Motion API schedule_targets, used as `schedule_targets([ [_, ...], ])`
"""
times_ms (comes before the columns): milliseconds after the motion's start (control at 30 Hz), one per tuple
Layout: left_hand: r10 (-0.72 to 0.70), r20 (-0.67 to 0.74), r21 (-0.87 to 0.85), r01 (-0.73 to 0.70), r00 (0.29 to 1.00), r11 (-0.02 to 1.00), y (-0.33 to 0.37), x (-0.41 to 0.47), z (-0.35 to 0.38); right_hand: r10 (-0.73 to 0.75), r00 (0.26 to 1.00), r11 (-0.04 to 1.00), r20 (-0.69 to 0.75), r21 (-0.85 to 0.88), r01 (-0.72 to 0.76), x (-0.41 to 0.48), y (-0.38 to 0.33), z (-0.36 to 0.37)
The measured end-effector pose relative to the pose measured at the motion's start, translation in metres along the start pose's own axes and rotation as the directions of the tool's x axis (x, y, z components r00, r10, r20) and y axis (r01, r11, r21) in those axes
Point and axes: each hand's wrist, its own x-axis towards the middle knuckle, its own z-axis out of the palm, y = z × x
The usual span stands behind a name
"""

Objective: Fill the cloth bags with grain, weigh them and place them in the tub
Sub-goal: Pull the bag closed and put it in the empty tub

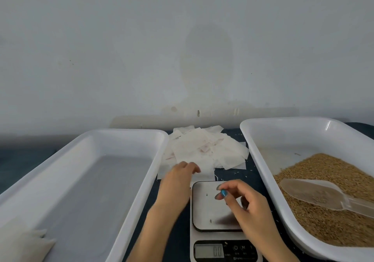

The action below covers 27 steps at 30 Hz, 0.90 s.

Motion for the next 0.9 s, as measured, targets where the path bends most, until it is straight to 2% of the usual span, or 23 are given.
schedule_targets([
  [100,-0.002,0.145,-0.055,0.01,0.989,0.998,-0.032,0.018,0.015,0.017,1.0,1.0,-0.015,0.02,-0.017,0.001,0.003,-0.001],
  [167,0.02,0.173,-0.093,-0.004,0.985,0.996,-0.048,0.022,0.024,0.033,0.999,0.999,-0.015,0.021,-0.032,0.001,0.005,-0.001],
  [300,0.044,0.047,-0.138,-0.038,0.998,0.99,-0.056,0.017,0.033,0.05,0.999,0.998,-0.014,0.026,-0.05,0.002,0.007,0.0],
  [433,0.112,-0.016,-0.018,-0.112,0.994,0.994,-0.049,0.012,0.034,0.038,0.996,0.999,-0.082,-0.004,-0.038,0.001,0.011,0.002],
  [533,0.133,-0.035,0.09,-0.13,0.99,0.987,-0.045,0.014,0.035,0.103,0.991,0.99,-0.085,0.103,-0.094,0.002,0.016,0.002],
  [600,0.09,-0.061,0.108,-0.083,0.994,0.991,-0.042,0.015,0.037,0.122,0.99,0.981,-0.07,0.158,-0.11,0.002,0.017,0.002],
  [667,-0.05,-0.127,0.039,0.055,0.991,0.998,-0.039,0.015,0.036,0.117,0.991,0.981,-0.063,0.16,-0.105,0.002,0.018,0.002],
  [767,-0.259,-0.21,-0.23,0.209,0.943,0.95,-0.04,0.013,0.035,0.124,0.991,0.983,-0.044,0.143,-0.116,0.004,0.021,0.002],
  [833,-0.325,-0.24,-0.429,0.2,0.915,0.881,-0.037,0.01,0.035,0.125,0.992,0.988,-0.033,0.099,-0.121,0.006,0.023,0.003],
  [900,-0.307,-0.292,-0.569,0.094,0.906,0.817,-0.033,0.008,0.033,0.117,0.993,0.992,-0.022,0.043,-0.116,0.012,0.023,0.004],
])
